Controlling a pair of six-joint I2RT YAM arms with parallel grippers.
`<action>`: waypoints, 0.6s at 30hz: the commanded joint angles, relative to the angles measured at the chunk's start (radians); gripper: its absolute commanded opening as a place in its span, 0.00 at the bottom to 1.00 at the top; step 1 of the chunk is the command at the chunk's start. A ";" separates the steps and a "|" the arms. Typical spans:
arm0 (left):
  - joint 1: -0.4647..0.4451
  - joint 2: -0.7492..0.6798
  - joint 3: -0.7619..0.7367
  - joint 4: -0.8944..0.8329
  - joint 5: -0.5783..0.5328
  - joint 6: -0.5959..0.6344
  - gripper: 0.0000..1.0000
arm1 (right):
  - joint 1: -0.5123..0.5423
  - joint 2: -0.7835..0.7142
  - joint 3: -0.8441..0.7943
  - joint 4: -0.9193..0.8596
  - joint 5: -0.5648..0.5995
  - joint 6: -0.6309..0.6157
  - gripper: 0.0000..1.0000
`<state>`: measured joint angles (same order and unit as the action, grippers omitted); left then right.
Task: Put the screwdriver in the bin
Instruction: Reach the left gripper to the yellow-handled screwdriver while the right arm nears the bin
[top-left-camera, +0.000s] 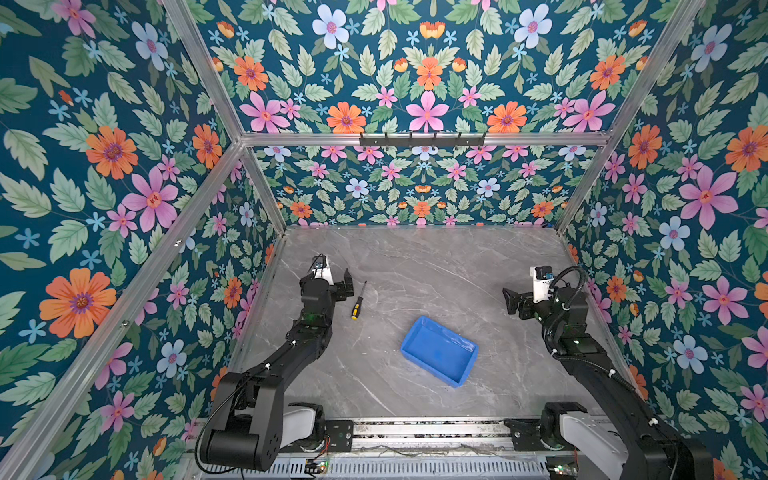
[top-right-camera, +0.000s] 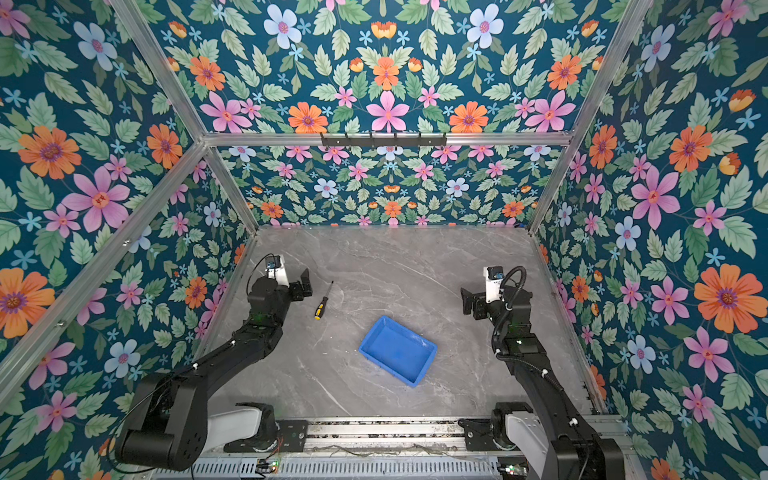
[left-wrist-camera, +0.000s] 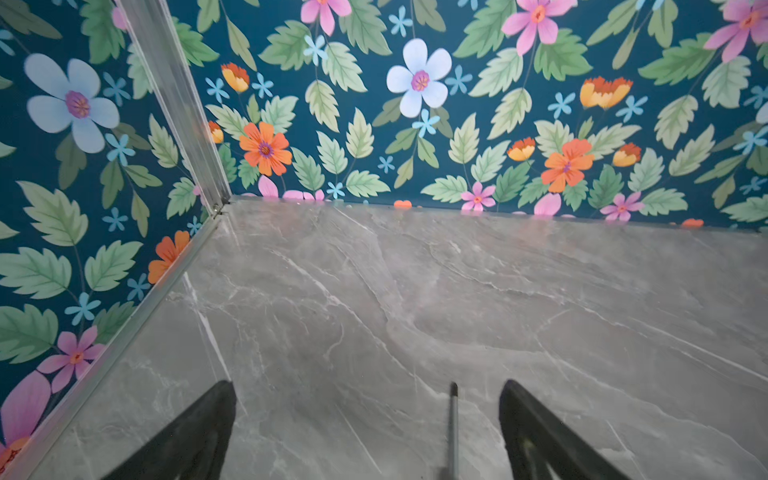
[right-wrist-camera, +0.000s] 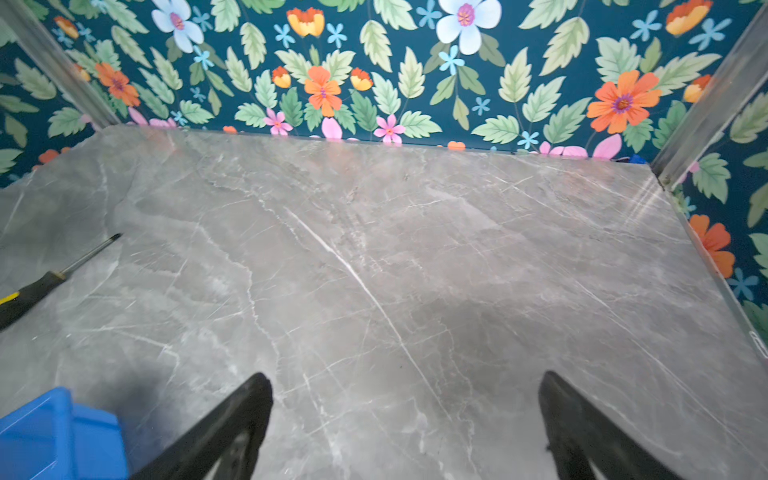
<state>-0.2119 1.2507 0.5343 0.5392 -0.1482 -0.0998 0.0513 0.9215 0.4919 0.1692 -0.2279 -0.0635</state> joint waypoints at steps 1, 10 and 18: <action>-0.038 -0.005 0.039 -0.182 0.007 -0.023 1.00 | 0.061 -0.033 0.030 -0.128 -0.017 -0.076 0.99; -0.074 0.037 0.176 -0.530 0.108 -0.007 1.00 | 0.292 -0.064 0.091 -0.251 -0.006 -0.118 0.99; -0.075 0.158 0.302 -0.743 0.122 0.047 1.00 | 0.494 -0.029 0.141 -0.280 0.032 -0.103 0.99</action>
<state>-0.2878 1.3800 0.8124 -0.0963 -0.0254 -0.0742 0.5049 0.8825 0.6197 -0.1013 -0.2226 -0.1623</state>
